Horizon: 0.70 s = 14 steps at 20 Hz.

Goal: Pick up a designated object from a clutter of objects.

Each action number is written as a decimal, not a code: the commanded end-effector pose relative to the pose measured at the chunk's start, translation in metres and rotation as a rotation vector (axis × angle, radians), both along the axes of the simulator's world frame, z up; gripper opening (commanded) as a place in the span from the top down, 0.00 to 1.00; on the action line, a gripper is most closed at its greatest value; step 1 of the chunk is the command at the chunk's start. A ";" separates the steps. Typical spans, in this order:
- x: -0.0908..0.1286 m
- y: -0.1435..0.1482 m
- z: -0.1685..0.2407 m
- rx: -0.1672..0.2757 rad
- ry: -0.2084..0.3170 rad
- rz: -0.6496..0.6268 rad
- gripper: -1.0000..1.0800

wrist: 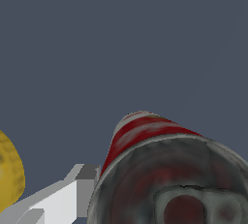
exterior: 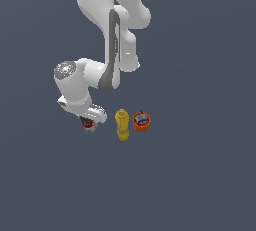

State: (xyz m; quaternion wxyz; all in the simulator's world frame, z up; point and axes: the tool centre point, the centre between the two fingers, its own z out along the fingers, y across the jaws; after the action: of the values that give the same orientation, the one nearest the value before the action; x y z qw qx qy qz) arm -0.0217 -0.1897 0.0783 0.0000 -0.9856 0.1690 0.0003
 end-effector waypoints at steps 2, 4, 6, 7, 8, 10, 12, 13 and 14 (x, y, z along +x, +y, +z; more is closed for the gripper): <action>0.000 0.000 -0.001 0.000 0.000 0.000 1.00; 0.000 0.000 0.000 0.000 0.000 0.000 1.00; 0.001 0.001 0.003 0.000 0.000 0.000 1.00; 0.002 0.002 0.005 0.000 0.000 0.000 1.00; 0.003 0.003 0.007 0.000 0.000 0.000 1.00; 0.005 0.006 0.014 0.000 0.000 0.000 1.00; 0.008 0.010 0.023 0.000 0.000 0.000 1.00; 0.010 0.012 0.028 0.000 0.000 -0.001 1.00; 0.013 0.015 0.034 0.000 0.000 -0.001 1.00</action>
State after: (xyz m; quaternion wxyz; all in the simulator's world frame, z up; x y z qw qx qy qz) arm -0.0134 -0.1781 0.1020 0.0001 -0.9855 0.1695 0.0024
